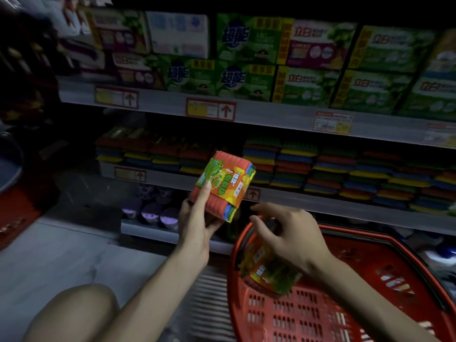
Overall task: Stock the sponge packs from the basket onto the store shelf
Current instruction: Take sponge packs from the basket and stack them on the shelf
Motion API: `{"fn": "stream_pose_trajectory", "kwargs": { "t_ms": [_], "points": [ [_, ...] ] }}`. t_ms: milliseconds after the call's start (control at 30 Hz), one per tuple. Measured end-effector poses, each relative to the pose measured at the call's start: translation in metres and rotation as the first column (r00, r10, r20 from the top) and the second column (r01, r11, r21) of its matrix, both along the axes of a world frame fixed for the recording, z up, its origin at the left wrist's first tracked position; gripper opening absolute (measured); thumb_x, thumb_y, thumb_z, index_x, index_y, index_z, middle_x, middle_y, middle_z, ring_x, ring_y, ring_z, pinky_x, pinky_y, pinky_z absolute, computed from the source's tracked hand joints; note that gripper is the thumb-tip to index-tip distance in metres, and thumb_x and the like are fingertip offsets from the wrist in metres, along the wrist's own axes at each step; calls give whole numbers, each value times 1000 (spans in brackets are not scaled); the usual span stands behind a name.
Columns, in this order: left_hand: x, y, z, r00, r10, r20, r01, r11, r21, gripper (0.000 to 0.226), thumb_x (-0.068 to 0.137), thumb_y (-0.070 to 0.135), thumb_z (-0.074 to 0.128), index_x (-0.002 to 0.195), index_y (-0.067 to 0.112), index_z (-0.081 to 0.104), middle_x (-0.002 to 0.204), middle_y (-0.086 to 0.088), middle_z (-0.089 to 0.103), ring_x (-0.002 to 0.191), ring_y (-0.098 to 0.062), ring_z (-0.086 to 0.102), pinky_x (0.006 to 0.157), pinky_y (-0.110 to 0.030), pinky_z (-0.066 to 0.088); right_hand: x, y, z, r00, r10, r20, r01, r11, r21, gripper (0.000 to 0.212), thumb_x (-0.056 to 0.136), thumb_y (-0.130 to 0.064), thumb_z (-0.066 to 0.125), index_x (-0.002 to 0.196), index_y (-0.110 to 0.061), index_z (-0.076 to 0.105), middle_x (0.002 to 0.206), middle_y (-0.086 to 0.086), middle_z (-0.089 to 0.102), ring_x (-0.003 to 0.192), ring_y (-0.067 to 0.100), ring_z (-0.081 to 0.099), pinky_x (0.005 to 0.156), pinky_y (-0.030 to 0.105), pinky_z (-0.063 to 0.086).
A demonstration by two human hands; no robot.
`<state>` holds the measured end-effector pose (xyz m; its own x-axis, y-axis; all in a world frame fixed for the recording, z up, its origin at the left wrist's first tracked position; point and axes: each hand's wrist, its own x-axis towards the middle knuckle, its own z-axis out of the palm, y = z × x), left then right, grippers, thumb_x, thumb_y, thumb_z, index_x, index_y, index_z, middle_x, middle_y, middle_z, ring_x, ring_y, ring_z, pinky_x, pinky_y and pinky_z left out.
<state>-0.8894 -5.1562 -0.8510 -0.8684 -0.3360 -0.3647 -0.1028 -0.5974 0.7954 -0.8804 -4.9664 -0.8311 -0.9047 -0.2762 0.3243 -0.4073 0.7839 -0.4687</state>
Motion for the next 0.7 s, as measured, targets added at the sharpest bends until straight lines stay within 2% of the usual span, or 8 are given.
{"fn": "stream_pose_trajectory", "kwargs": {
  "t_ms": [100,200,367,467,533,600,700],
  "points": [
    [-4,-6,5,1000,18,6,-18,1000,1,42,87,39,77,119,18,60,117,-7,72,108,-22,71,82,-44,63,-10,-20,0,998,4,-63,-3,1000,7,35,94,-57,54,117,-37,70,104,-18,72,85,5,70,69,34,60],
    [-8,-10,9,999,44,7,-45,998,35,49,87,37,77,125,14,57,119,-11,71,107,-24,71,82,-46,62,-14,-35,-2,993,-37,-109,32,998,-54,32,92,-57,62,118,-40,68,112,-21,68,83,4,70,67,32,60],
    [-15,-14,16,999,38,-20,-37,998,49,54,87,37,78,127,11,52,116,-14,71,103,-26,72,68,-39,60,-13,-61,-14,996,-69,-62,61,990,-125,47,88,-64,61,126,-38,65,116,-21,68,87,1,68,73,30,60],
    [-17,-19,19,998,4,-64,0,998,58,52,88,35,76,126,7,54,118,-19,71,107,-29,72,78,-42,62,-15,-69,-25,996,-86,-12,78,947,-312,41,91,-50,61,129,-36,67,112,-21,71,90,2,68,78,34,59],
    [-16,-23,21,997,-16,-79,21,998,60,38,93,32,72,119,9,57,114,-17,73,107,-28,73,87,-42,60,-16,-71,-30,996,-74,46,87,895,-437,42,93,-35,64,135,-38,65,110,-22,71,90,5,68,80,36,58],
    [-16,-26,23,995,-38,-88,40,999,21,26,95,28,69,111,11,58,111,-16,73,106,-26,73,90,-40,59,-17,-72,-33,994,-54,90,92,865,-494,46,95,-23,66,138,-39,62,111,-27,69,96,7,68,84,34,57],
    [-17,-32,22,995,-48,-87,39,994,-107,25,94,29,70,111,12,63,112,-12,74,105,-19,72,91,-37,58,-18,-75,-35,991,-25,128,91,835,-543,50,95,-20,66,140,-40,59,114,-35,66,101,11,67,87,35,58]
  ]
}}
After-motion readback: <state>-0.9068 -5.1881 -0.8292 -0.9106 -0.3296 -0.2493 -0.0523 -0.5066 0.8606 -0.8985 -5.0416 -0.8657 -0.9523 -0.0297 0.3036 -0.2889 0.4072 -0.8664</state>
